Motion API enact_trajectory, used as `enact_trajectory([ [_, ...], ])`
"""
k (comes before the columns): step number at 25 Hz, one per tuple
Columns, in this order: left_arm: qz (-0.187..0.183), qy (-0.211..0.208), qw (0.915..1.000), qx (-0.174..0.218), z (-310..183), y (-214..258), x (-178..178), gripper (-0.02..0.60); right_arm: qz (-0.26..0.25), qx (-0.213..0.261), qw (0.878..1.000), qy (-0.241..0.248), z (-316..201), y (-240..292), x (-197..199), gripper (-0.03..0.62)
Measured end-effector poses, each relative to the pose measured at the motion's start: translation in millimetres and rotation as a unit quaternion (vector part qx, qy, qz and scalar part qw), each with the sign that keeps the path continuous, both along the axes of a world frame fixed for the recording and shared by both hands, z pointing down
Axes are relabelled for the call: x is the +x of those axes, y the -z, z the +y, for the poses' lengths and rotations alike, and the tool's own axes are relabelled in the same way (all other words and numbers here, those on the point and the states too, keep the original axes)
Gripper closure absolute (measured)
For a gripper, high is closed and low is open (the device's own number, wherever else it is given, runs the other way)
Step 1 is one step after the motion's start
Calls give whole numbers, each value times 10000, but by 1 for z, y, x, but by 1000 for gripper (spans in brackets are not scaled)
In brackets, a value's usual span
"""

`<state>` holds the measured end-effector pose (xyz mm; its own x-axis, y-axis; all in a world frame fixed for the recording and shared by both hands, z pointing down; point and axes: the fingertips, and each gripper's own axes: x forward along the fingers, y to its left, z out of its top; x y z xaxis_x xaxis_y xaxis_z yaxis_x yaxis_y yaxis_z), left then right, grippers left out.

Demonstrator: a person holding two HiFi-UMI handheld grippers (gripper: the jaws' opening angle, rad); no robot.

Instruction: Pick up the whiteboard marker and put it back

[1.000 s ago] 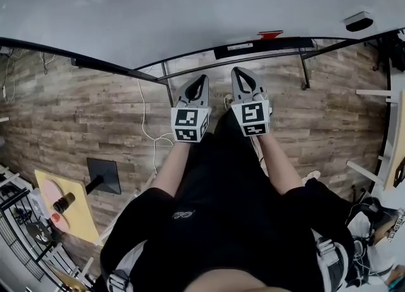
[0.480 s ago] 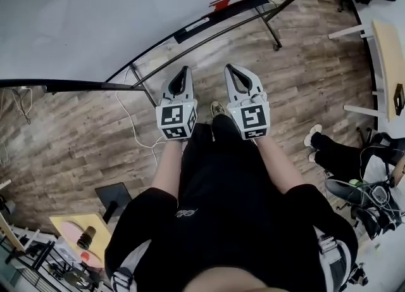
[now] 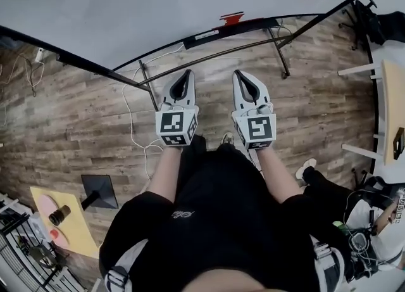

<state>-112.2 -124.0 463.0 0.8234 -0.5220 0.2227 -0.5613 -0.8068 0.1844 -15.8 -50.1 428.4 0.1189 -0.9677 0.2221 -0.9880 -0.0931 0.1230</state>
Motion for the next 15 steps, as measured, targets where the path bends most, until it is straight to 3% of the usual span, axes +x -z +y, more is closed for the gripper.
enact_trajectory([
  [9, 186, 286, 9984, 447, 69, 44, 21, 575, 36, 652, 9969, 448, 46, 44, 20, 591],
  [15, 256, 506, 9962, 654, 113, 56, 29, 575, 5, 771, 9957, 516, 80, 60, 35, 591],
])
